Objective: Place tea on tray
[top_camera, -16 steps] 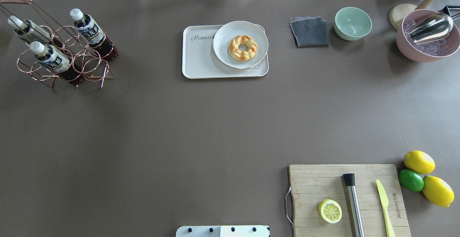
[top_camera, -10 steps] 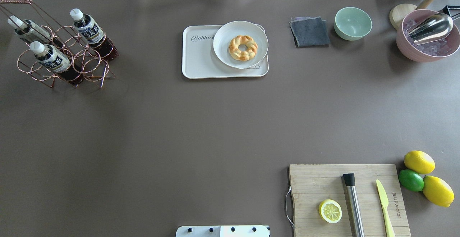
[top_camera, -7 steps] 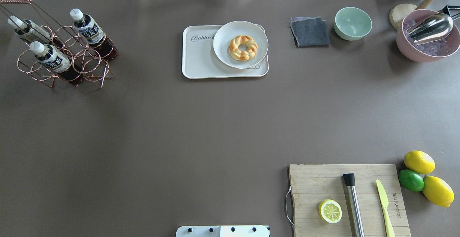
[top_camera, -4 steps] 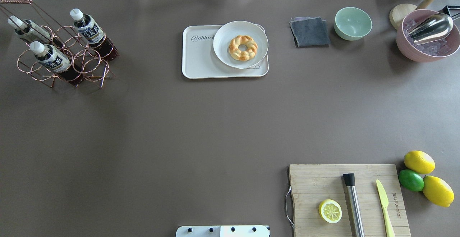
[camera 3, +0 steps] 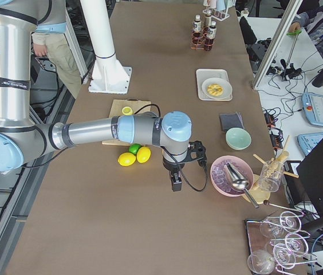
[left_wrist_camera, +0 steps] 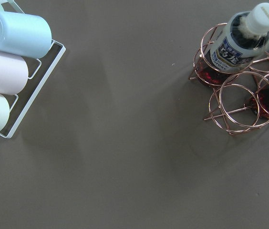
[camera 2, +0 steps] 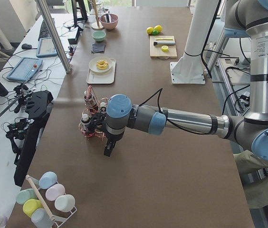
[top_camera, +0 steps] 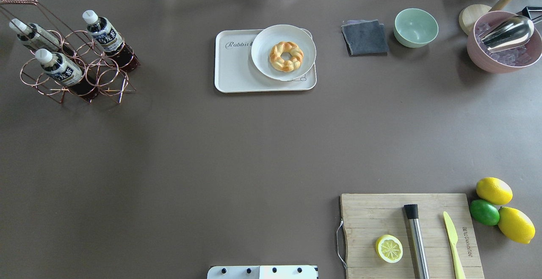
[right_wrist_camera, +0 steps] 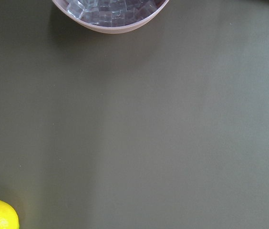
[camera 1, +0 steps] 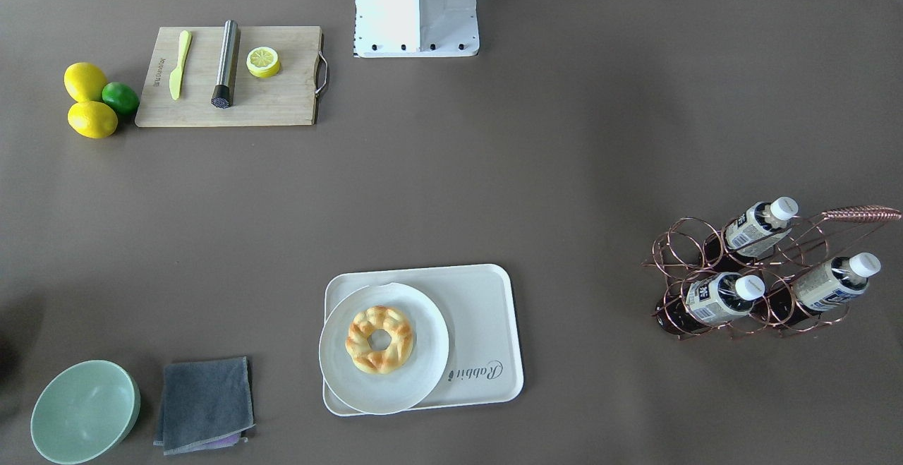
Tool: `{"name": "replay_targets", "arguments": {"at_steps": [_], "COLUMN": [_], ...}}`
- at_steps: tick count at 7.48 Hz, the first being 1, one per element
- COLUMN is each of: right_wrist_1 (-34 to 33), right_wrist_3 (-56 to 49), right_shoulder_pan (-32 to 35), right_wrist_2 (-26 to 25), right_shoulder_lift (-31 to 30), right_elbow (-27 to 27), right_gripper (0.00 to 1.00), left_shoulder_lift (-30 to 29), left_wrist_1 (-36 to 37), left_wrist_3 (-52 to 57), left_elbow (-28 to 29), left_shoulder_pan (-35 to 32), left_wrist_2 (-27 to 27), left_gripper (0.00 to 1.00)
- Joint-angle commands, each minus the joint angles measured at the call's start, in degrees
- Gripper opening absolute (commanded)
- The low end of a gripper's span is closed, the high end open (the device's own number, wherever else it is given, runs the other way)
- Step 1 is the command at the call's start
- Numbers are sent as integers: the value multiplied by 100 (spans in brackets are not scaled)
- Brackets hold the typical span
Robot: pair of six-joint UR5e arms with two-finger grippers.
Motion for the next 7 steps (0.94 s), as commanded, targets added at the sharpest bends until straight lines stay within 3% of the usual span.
{"name": "replay_targets", "arguments": {"at_steps": [1,3,5,7], "right_wrist_1": [0,26,167,167], "right_wrist_3": [-5,4,12,4], "right_shoulder_pan": [0,-26,-26,-44], "right_wrist_2": [1,1,158,159], "right_shoulder_lift": [9,18,18,18], "right_elbow": [18,1,1,-34], "right_gripper": [100,100,100,100], "left_shoulder_lift": [134,291,302,302], "left_wrist_1": [69,78,78,61], "left_wrist_3": [1,1,-7,-25], "left_elbow": [21,-58,-22,-75], "left_shoulder_pan": [-39,-100,-109,-197], "left_wrist_2": [-61,-149,-648,-659], "left_gripper": [97,97,97,97]}}
